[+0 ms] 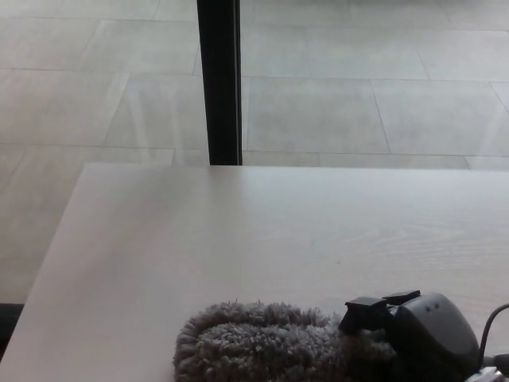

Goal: The robot uses its right hand to pick up the duster kept in the middle of the desk and use it to wipe the desk by swiping its surface twice

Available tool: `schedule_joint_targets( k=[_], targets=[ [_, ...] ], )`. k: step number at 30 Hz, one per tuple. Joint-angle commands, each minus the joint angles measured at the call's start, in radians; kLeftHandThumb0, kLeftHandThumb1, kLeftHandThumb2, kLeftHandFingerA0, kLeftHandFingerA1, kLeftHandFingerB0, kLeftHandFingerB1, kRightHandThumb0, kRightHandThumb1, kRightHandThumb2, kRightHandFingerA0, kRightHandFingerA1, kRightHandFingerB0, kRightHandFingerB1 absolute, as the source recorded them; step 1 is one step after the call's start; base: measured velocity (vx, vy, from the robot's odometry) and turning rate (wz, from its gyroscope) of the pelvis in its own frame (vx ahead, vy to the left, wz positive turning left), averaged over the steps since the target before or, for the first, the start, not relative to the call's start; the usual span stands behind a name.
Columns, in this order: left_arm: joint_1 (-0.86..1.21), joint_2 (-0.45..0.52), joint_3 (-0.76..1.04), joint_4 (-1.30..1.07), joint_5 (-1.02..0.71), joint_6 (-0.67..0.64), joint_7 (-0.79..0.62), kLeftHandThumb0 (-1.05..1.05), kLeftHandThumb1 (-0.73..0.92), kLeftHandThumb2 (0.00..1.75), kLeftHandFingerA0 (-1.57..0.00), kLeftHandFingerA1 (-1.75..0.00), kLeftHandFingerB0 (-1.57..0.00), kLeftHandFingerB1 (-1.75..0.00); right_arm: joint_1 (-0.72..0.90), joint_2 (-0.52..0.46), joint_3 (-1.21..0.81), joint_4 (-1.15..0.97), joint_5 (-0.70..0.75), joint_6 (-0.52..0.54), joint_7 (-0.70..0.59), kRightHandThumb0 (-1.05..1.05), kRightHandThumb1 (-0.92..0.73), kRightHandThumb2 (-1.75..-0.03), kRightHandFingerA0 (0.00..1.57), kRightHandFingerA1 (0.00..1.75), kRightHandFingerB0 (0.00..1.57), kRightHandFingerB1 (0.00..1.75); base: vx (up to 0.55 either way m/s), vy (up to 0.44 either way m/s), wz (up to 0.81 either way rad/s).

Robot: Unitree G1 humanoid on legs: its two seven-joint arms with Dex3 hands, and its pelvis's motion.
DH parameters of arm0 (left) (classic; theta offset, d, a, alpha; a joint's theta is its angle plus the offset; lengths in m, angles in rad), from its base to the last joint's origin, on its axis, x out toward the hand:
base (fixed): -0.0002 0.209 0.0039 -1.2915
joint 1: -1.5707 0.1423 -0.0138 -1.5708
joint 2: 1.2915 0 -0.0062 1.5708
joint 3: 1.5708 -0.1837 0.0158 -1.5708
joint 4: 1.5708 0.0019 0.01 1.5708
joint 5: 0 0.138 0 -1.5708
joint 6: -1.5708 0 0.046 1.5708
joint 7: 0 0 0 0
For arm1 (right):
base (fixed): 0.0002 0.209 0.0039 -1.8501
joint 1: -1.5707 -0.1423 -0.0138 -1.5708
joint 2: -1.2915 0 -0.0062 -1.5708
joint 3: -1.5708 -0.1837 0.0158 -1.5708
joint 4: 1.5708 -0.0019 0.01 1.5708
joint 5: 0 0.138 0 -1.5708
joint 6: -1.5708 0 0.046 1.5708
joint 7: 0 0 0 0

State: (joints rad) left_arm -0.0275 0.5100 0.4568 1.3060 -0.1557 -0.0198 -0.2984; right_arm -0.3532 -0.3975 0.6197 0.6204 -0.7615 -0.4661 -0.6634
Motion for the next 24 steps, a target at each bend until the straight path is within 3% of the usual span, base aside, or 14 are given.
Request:
schedule_joint_targets(
  k=[1, 5, 7, 10, 11, 14, 15, 17, 19, 20, 22, 23, 24],
  targets=[
    [-0.017, 0.010, 0.013, -0.004, -0.026, -0.037, -0.036, -0.52, 0.68, 0.61, -0.48, -0.57, -0.45, -0.44, -0.080, -0.092, 0.258, 0.282, -0.417, 0.147, -0.383, -0.36, -0.47, -0.82, 1.10, 1.67, 0.96, 0.87, 0.00, 0.000, 0.00],
    [-0.017, 0.013, -0.001, -0.011, -0.013, -0.049, -0.039, -0.52, 0.68, 0.60, -0.48, -0.57, -0.46, -0.44, -0.127, -0.117, 0.260, 0.360, -0.355, 0.101, -0.326, -0.32, -0.48, -0.85, 1.06, 1.66, 0.92, 0.88, 0.00, 0.000, 0.00],
    [-0.020, 0.011, 0.003, -0.006, -0.015, -0.045, -0.036, -0.50, 0.68, 0.60, -0.49, -0.55, -0.46, -0.45, -0.146, -0.130, 0.269, 0.408, -0.330, 0.102, -0.309, -0.30, -0.51, -0.89, 1.00, 1.67, 0.86, 0.98, 0.00, 0.000, 0.00],
    [-0.017, 0.011, 0.001, -0.008, -0.015, -0.049, -0.047, -0.51, 0.68, 0.60, -0.48, -0.56, -0.44, -0.44, -0.152, -0.149, 0.274, 0.452, -0.302, 0.120, -0.279, -0.30, -0.60, -0.81, 0.93, 1.66, 0.80, 1.07, 0.00, 0.000, 0.00],
    [-0.011, 0.011, -0.004, -0.014, -0.011, -0.056, -0.046, -0.52, 0.68, 0.61, -0.49, -0.57, -0.44, -0.44, -0.154, -0.159, 0.278, 0.484, -0.296, 0.124, -0.302, -0.28, -0.55, -0.83, 0.91, 1.65, 0.80, 1.15, 0.00, 0.000, 0.00],
    [-0.003, 0.013, -0.016, -0.012, 0.003, -0.075, -0.057, -0.54, 0.69, 0.61, -0.46, -0.54, -0.44, -0.43, -0.146, -0.170, 0.273, 0.544, -0.266, 0.156, -0.323, -0.27, -0.55, -0.80, 0.91, 1.65, 0.82, 1.15, 0.00, 0.000, 0.00],
    [-0.005, 0.012, -0.011, -0.007, -0.003, -0.067, -0.064, -0.52, 0.69, 0.60, -0.46, -0.54, -0.44, -0.43, -0.141, -0.173, 0.278, 0.562, -0.267, 0.194, -0.341, -0.30, -0.56, -0.76, 0.88, 1.63, 0.84, 1.06, 0.00, 0.000, 0.00],
    [-0.003, 0.011, -0.007, -0.008, -0.008, -0.066, -0.064, -0.53, 0.68, 0.60, -0.46, -0.55, -0.45, -0.44, -0.136, -0.171, 0.272, 0.579, -0.254, 0.216, -0.341, -0.30, -0.56, -0.75, 0.88, 1.66, 0.84, 1.10, 0.00, 0.000, 0.00],
    [0.005, 0.011, -0.004, -0.018, -0.016, -0.067, -0.083, -0.51, 0.69, 0.60, -0.43, -0.55, -0.42, -0.44, -0.117, -0.173, 0.257, 0.610, -0.225, 0.274, -0.327, -0.34, -0.61, -0.66, 0.88, 1.67, 0.90, 0.82, 0.00, 0.000, 0.00],
    [0.003, 0.010, -0.005, -0.021, -0.015, -0.062, -0.070, -0.51, 0.67, 0.60, -0.45, -0.57, -0.47, -0.45, -0.106, -0.165, 0.227, 0.629, -0.186, 0.283, -0.317, -0.35, -0.55, -0.64, 0.90, 1.64, 0.93, 0.71, 0.00, 0.000, 0.00],
    [0.000, 0.008, 0.002, -0.014, -0.020, -0.063, -0.072, -0.52, 0.67, 0.60, -0.44, -0.57, -0.46, -0.45, -0.104, -0.156, 0.209, 0.646, -0.166, 0.329, -0.285, -0.35, -0.57, -0.64, 0.91, 1.67, 0.90, 0.70, 0.00, 0.000, 0.00],
    [0.004, 0.008, -0.001, -0.016, -0.018, -0.069, -0.074, -0.54, 0.67, 0.60, -0.43, -0.57, -0.48, -0.45, -0.104, -0.151, 0.192, 0.652, -0.144, 0.336, -0.239, -0.30, -0.59, -0.64, 0.89, 1.70, 0.84, 0.82, 0.00, 0.000, 0.00],
    [0.005, 0.007, 0.000, -0.017, -0.019, -0.070, -0.075, -0.54, 0.67, 0.60, -0.43, -0.57, -0.48, -0.45, -0.105, -0.149, 0.187, 0.656, -0.140, 0.339, -0.225, -0.30, -0.59, -0.64, 0.89, 1.70, 0.84, 0.82, 0.00, 0.000, 0.00]
  ],
)
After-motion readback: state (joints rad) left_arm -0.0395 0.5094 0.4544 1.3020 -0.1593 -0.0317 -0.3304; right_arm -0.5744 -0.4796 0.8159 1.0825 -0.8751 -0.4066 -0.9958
